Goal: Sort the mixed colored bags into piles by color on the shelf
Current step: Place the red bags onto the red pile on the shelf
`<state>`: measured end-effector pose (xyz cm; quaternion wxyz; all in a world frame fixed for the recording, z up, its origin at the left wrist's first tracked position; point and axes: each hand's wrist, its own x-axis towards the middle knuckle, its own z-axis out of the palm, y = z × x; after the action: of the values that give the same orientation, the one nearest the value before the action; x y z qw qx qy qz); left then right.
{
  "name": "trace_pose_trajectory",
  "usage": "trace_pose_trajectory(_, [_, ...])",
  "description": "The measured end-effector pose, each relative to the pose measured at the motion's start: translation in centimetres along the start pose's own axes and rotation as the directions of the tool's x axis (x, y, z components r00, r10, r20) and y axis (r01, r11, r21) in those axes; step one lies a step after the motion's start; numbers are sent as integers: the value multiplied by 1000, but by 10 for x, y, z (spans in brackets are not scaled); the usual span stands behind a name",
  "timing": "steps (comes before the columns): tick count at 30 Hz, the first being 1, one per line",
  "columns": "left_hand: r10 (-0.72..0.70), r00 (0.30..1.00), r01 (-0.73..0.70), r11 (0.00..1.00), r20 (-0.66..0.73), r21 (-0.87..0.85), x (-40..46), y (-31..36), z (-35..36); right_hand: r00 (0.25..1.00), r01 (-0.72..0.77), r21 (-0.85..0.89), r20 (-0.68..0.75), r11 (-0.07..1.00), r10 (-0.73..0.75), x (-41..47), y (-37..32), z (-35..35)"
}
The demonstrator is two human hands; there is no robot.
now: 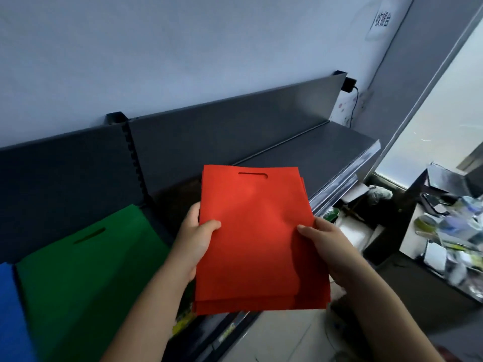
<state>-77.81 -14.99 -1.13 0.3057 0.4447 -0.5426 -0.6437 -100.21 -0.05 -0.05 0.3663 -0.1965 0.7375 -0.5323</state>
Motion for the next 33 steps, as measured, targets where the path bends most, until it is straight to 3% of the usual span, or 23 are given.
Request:
trace_pose_trajectory(4, [5, 1000, -5, 1000, 17, 27, 50, 8, 30, 990, 18, -154, -139, 988, -40, 49, -15, -12])
trace_pose_trajectory(10, [-27, 999, 25, 996, 27, 89, 103, 14, 66, 988, 50, -152, -139, 987, -71, 112, -24, -31])
trace_pose_trajectory(17, [-116, 993, 110, 970, 16, 215, 160, 20, 107, 994, 110, -215, 6, 971, -111, 228, -45, -52])
trace_pose_trajectory(23, [-180, 973, 206, 959, -141, 196, 200, 18, 151, 970, 178, -299, 214, 938, -116, 340, -58, -64])
trace_pose_trajectory(29, [-218, 918, 289, 940, -332, 181, 231, 8, 202, 910, 363, -566, 386, 740, -152, 418, -66, -74])
trace_pose_trajectory(33, [-207, 893, 315, 921, -399, 229, 239, 9, 230, 880, 423, -598, 450, 681, -151, 440, -60, -69])
